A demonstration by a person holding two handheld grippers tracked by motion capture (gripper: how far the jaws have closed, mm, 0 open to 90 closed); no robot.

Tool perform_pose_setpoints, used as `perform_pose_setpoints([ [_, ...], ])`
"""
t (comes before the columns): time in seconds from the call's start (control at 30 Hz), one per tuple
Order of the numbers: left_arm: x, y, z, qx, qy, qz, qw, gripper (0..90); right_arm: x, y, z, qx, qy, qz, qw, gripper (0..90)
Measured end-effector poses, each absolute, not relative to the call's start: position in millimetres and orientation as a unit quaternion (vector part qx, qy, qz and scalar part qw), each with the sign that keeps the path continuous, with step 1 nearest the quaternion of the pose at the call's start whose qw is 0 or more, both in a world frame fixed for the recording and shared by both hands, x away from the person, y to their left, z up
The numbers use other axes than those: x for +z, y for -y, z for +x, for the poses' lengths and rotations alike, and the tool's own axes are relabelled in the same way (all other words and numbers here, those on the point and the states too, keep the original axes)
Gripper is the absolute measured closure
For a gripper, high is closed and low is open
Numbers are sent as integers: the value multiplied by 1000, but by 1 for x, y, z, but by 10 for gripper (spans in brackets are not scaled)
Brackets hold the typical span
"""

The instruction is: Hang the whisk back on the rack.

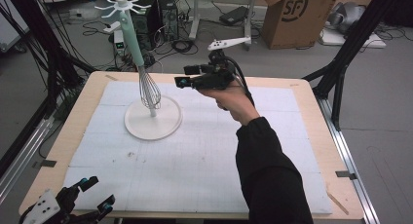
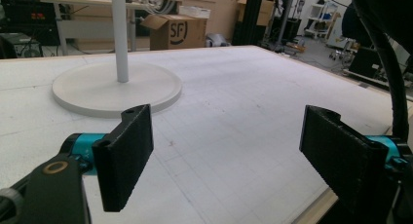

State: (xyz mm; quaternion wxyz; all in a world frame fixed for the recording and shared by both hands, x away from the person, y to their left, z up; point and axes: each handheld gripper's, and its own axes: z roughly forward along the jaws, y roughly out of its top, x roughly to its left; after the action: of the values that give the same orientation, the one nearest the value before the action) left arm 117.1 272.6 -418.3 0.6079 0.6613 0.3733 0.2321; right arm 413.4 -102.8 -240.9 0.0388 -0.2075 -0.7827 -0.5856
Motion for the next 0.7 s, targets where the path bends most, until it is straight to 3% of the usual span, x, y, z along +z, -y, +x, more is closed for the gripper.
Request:
perform_pose_setpoints([
  [0.7,-416,-260,142,235,-359,673,603,205,-267,168,328,-585,788,-193,-14,283],
])
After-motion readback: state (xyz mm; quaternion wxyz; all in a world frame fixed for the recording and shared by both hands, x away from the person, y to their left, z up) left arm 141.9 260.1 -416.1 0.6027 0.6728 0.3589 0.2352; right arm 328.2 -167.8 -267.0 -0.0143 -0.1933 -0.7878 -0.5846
